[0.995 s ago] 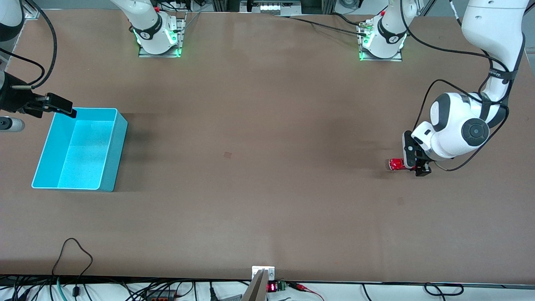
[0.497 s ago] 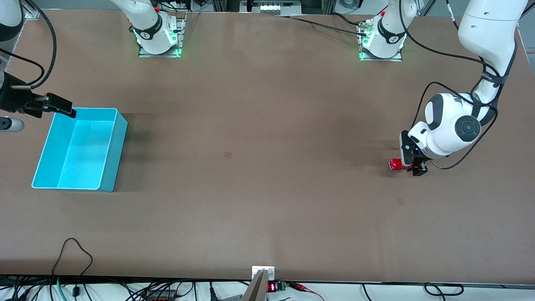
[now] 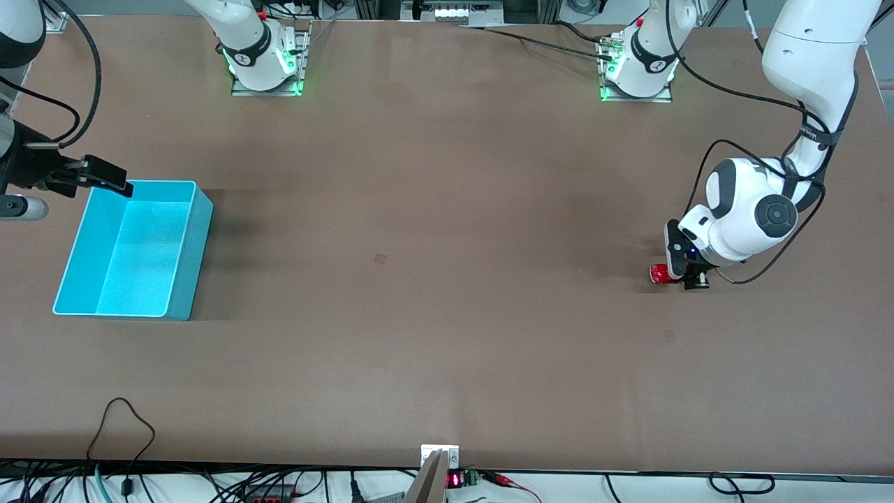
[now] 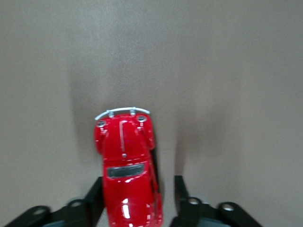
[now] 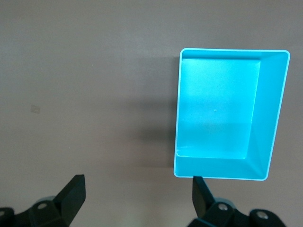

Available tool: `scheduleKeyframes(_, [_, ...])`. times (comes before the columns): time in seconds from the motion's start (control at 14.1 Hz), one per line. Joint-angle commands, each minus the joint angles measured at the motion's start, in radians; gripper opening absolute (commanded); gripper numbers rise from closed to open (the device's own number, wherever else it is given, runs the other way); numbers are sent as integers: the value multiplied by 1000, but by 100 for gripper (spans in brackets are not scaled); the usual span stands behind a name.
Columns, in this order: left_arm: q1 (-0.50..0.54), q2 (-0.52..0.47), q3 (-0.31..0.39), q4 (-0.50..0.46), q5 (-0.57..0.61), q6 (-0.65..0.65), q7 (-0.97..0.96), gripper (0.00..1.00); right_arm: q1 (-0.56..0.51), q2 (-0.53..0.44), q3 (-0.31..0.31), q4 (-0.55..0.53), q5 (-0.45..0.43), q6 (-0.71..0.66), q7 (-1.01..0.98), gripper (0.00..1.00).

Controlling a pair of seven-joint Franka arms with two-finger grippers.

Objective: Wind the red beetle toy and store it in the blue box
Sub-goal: 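Close the left gripper on the red car and press it down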

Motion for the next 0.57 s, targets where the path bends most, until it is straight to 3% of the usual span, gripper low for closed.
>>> scheduleKeyframes(0.0, [13, -2, -11, -3, 13, 9, -1, 31, -9, 8, -2, 19, 16, -7, 7, 100])
scheduleKeyframes(0.5, [11, 2, -11, -3, 19, 1, 26, 29, -10, 8, -4, 19, 15, -7, 4, 100])
